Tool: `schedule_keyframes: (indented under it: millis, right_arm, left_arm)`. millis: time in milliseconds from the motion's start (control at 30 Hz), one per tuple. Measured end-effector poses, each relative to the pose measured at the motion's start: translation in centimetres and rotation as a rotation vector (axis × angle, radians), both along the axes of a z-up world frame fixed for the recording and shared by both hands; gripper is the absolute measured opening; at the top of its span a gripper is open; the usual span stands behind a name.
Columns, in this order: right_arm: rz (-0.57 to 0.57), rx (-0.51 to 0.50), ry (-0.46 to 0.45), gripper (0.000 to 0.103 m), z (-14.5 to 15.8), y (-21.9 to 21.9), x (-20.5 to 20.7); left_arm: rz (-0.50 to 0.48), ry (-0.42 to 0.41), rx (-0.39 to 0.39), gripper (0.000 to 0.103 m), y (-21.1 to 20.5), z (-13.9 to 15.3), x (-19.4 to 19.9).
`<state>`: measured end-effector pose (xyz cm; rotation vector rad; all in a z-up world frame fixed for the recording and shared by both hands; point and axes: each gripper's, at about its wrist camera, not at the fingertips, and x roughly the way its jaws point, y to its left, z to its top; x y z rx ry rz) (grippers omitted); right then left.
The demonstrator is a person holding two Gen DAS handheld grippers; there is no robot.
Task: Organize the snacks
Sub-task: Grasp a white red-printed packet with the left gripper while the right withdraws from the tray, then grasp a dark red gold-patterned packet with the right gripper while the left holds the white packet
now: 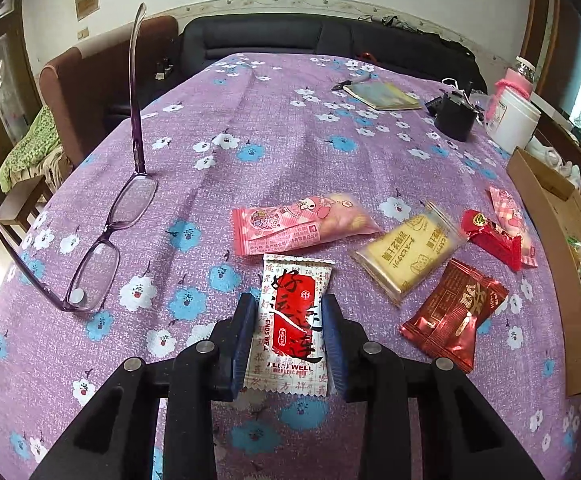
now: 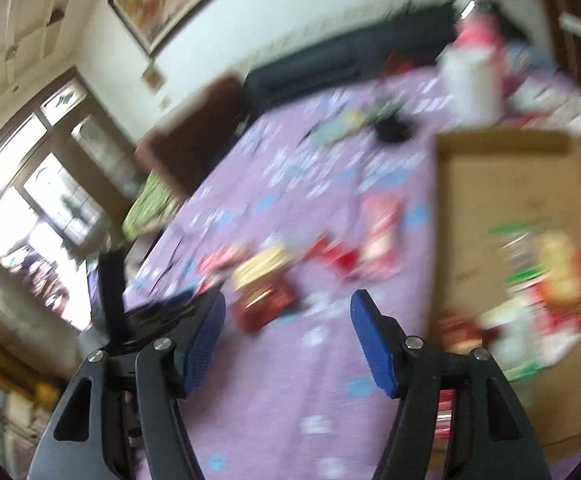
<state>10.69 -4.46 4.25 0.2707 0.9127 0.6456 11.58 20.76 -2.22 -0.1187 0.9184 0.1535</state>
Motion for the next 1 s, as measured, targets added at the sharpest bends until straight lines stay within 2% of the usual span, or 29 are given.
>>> schedule_keyframes:
  millis: [67, 133, 433, 600, 700, 733, 800, 1000]
  right_arm:
    - [0.040, -0.008, 0.071, 0.065, -1.2, 2.4, 0.7]
    - [0.033, -0.031, 0.125, 0.065, -2.2, 4.5, 1.3]
    - [-0.058, -0.135, 0.231, 0.065, -4.9, 9.7, 3.4]
    - [-0.075, -0.280, 0.183, 0.064, -5.7, 12.5, 4.2]
    - [-0.052, -0.421, 0.113, 0.046, -5.8, 13.5, 4.3]
    - [-0.043, -0.430, 0.111, 0.040, -5.9, 13.3, 4.3]
    - [-0.025, -0.422, 0.105, 0.037, -5.9, 12.4, 4.3]
    - [0.006, -0.324, 0.007, 0.036, -4.7, 8.9, 1.4]
  left_arm:
    - [-0.004, 0.000, 0.014, 0.035, -0.2, 0.0, 0.0]
    - [-0.007, -0.002, 0.010, 0.035, -0.1, 0.0, 0.0]
    - [0.021, -0.002, -0.062, 0.035, 2.0, 0.1, -0.1]
    - [0.005, -0.002, -0.075, 0.035, 1.7, 0.2, -0.1]
    - [0.006, 0.000, -0.089, 0.035, 1.8, 0.2, -0.1]
    - [0.002, 0.000, -0.096, 0.035, 1.8, 0.2, -0.1]
    - [-0.007, -0.002, -0.100, 0.035, 1.7, 0.3, -0.2]
    - [-0.085, -0.012, -0.092, 0.035, -0.1, 0.5, -0.3]
